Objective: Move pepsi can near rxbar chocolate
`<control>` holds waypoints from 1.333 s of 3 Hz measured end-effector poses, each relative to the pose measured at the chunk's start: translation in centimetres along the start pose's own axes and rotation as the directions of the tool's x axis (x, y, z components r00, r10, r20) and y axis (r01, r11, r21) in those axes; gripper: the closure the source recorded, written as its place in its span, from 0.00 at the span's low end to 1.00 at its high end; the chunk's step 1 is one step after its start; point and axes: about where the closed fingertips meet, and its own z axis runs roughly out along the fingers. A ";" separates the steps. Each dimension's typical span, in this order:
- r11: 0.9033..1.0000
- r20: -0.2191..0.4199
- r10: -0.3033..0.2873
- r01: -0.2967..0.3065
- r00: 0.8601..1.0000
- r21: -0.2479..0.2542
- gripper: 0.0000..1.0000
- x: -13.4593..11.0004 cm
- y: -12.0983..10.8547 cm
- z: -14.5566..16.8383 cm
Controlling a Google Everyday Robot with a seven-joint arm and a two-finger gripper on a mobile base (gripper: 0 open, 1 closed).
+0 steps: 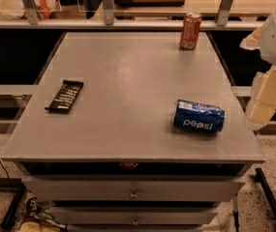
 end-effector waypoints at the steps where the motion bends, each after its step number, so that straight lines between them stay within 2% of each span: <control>1: 1.000 0.006 0.005 -0.005 1.000 0.004 0.00 -0.1 -0.1 0.1; 3: 0.997 0.007 0.027 -0.026 1.000 -0.069 0.00 -1.2 -0.4 6.1; 4: 0.994 0.000 0.060 -0.059 0.998 -0.093 0.00 -1.4 -0.2 9.6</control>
Offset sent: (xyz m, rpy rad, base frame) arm 0.0259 0.0172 -0.0577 0.0375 0.0879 0.0057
